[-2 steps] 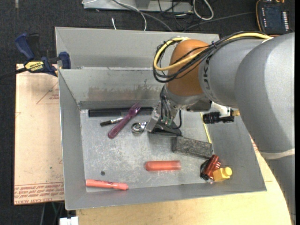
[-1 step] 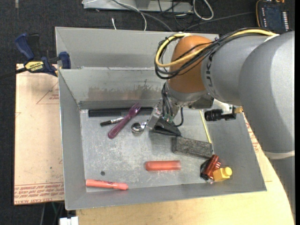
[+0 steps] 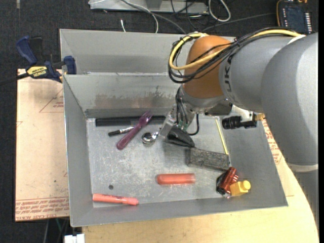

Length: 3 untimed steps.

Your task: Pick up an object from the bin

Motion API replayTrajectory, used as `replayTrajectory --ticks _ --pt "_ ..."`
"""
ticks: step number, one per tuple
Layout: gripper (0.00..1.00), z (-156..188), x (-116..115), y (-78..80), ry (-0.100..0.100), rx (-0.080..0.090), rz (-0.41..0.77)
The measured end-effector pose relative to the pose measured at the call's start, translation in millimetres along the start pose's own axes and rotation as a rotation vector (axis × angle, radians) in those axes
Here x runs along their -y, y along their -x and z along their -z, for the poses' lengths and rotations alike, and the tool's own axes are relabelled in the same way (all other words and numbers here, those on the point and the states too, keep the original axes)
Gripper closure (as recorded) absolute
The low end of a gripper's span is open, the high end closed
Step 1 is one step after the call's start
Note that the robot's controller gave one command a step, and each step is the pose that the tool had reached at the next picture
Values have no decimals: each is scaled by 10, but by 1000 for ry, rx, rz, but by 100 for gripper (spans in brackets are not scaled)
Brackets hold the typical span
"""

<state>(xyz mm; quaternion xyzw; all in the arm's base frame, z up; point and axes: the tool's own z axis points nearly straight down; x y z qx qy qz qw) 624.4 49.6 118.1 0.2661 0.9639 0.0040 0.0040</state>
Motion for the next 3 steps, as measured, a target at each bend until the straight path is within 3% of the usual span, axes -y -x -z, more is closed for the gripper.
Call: replayTrajectory --ticks 3 --pt "100 433 -8 10 2 2 1"
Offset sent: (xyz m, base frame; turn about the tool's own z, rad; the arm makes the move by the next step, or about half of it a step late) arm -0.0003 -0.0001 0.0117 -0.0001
